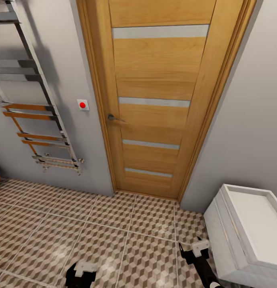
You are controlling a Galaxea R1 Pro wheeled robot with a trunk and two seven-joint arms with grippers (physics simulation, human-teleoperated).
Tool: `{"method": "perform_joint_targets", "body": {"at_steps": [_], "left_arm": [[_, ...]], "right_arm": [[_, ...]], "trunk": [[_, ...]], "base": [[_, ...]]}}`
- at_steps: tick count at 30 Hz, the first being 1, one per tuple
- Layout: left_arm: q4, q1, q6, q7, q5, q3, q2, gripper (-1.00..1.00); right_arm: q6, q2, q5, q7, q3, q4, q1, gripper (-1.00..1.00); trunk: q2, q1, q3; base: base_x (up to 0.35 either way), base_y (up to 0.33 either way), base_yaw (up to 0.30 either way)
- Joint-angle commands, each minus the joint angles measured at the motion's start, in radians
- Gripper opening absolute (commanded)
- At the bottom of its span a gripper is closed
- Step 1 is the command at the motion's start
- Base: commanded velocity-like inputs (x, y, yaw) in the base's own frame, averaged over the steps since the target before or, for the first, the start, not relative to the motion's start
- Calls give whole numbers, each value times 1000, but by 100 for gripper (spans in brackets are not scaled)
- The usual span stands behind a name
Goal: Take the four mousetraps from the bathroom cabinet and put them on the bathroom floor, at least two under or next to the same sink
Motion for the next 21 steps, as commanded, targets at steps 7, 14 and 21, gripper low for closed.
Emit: {"method": "perform_joint_targets", "body": {"at_steps": [7,14,21], "left_arm": [[4,-2,-6,2,7,-9,-1,100],[4,-2,-6,2,7,-9,-1,100],[4,-2,-6,2,7,-8,-1,100]], "right_arm": [[-2,0,11,-7,-4,1,-1,100],[-2,0,11,-7,-4,1,-1,100],[1,0,11,-7,-4,2,-1,100]], "trunk": [[-2,1,-2],[-2,1,-2],[-2,1,-2]], "base": [[0,0,255],[0,0,255],[0,0,255]]}}
